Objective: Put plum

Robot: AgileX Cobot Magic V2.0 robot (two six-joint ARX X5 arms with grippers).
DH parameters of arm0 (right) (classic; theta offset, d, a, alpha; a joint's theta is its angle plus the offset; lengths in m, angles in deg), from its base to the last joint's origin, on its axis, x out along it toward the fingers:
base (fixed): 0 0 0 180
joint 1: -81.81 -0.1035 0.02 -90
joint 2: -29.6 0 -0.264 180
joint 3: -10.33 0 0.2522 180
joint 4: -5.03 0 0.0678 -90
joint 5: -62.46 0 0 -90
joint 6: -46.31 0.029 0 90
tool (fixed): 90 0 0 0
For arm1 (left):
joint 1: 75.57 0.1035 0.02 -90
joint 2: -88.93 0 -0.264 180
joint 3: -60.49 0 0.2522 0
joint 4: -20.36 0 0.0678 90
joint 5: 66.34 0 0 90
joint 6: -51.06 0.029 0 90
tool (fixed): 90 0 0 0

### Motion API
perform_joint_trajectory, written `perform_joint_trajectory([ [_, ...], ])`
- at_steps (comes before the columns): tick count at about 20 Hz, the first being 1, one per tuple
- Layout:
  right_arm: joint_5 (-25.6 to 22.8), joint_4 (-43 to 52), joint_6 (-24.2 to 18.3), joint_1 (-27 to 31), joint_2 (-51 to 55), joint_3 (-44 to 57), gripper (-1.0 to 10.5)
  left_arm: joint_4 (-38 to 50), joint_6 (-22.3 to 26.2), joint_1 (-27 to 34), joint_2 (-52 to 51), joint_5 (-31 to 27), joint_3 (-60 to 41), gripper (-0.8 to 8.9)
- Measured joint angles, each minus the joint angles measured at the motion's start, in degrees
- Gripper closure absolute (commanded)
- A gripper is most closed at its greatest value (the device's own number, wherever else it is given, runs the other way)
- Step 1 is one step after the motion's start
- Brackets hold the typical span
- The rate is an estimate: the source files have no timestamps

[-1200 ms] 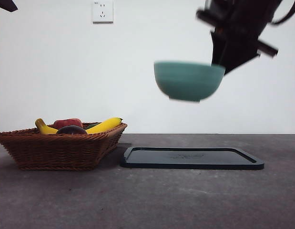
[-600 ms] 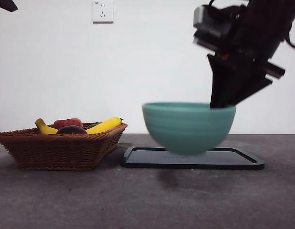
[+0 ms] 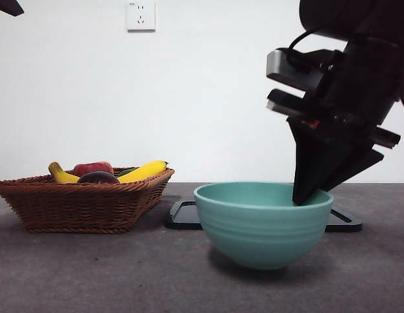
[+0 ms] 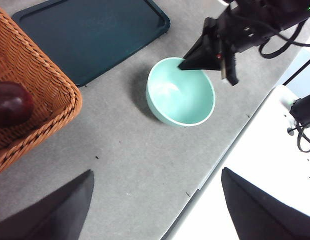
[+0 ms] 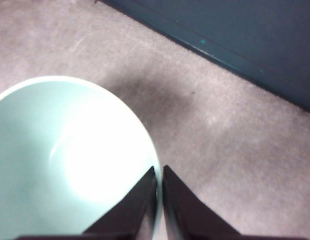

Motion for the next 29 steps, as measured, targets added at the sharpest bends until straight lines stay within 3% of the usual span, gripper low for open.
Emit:
perform_joint_trajectory([
  [6,-0.07,0.42,0.20,-0.42,-2.38,0.00,9.3,0.00,0.00,0.00,0.00,0.00,0.00,4.08],
  [10,0.00,0.42,0.96,-0.44,-2.38,0.00,7.1,0.00,0.00,0.00,0.00,0.00,0.00,4.08],
  [14,0.07,0.24,2.05,-0.46,-1.31,0.00,7.1,-0.02,0.00,0.00,0.00,0.00,0.00,4.08],
  [27,0.77,-20.11,1.81,-0.35,35.93,0.00,7.1,-0.20,0.00,0.00,0.00,0.00,0.00,4.08],
  [29,2.78,-22.25,1.90,-0.35,39.95,0.00,7.1,-0.33,-0.04,0.00,0.00,0.00,0.00,4.08],
])
